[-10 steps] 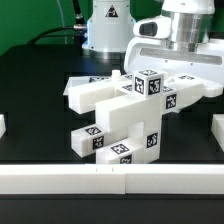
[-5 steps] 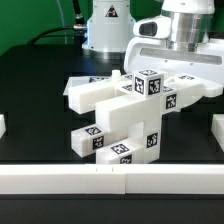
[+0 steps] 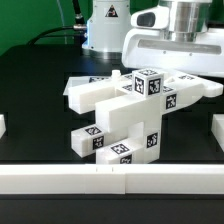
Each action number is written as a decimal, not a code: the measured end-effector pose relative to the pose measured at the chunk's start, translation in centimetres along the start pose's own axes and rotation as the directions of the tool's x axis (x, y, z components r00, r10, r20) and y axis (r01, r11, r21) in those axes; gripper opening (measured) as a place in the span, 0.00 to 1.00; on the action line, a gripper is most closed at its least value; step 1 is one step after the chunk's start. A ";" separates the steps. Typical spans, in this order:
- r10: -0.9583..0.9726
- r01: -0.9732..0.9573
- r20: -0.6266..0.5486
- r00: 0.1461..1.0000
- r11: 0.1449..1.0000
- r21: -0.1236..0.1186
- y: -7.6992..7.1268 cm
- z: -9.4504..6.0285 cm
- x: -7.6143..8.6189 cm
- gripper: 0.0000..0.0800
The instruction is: Assemble chair
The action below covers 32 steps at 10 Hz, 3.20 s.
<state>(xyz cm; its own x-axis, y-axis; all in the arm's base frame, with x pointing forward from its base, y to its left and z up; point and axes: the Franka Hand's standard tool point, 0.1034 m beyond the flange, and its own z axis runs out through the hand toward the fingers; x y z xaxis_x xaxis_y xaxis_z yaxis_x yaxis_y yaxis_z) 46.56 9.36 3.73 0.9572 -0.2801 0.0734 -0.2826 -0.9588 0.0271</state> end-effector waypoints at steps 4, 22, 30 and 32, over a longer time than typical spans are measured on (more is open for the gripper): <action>-0.013 0.011 0.021 1.000 0.997 0.070 0.2 -6.8 1.2 0.36; -0.179 0.179 -0.016 0.984 0.982 0.058 5.6 -10.5 11.6 0.36; -0.233 0.233 -0.013 0.972 0.972 0.015 8.3 -8.4 14.1 0.36; -0.233 0.233 -0.012 0.972 0.972 0.015 8.3 -8.4 14.1 0.36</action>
Offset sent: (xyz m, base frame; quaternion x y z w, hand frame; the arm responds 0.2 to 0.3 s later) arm 0.0019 -0.0167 0.0621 0.0316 -0.0315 -0.0063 0.9990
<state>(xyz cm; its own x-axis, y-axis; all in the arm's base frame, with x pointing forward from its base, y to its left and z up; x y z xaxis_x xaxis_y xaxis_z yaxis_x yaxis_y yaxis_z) 57.19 -2.18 13.36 0.9958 -0.0486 0.0770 -0.0509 -0.9983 0.0285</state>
